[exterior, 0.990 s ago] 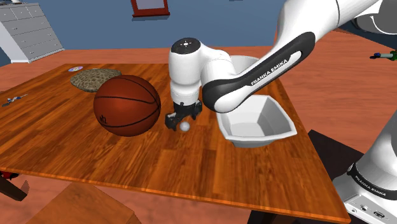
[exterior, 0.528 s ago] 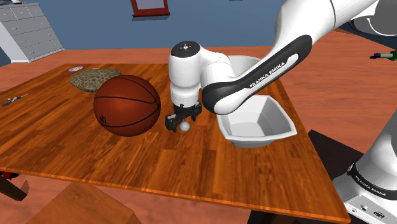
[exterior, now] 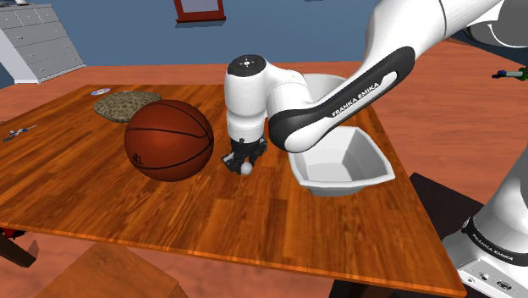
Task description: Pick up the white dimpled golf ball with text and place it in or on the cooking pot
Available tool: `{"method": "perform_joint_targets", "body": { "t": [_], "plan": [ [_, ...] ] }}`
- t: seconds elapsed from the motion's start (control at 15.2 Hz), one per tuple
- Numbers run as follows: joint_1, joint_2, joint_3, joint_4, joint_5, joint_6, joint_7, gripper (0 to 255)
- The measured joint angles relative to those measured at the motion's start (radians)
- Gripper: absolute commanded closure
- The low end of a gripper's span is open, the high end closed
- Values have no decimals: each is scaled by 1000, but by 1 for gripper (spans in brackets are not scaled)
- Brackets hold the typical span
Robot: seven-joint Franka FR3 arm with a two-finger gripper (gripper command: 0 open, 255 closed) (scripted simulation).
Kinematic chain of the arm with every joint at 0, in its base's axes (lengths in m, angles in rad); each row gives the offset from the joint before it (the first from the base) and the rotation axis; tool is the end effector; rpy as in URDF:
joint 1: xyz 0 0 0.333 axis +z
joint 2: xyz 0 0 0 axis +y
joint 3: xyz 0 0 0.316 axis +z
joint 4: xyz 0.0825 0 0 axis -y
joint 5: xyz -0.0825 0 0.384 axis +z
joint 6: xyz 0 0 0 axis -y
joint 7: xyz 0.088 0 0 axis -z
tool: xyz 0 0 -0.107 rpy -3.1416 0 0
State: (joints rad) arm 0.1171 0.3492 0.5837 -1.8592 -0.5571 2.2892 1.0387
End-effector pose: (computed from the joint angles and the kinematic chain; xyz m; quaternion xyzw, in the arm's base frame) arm 0.5133 0.3831 0.3743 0.9884 -0.0206 0.1485 0.0226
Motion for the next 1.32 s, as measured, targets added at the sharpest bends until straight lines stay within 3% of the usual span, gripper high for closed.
{"method": "perform_joint_targets", "body": {
  "t": [0.33,1.32],
  "plan": [
    [-4,-10,5,3,11,-11,-9,255],
    [-24,-90,41,98,107,-157,-98,255]
  ]
}}
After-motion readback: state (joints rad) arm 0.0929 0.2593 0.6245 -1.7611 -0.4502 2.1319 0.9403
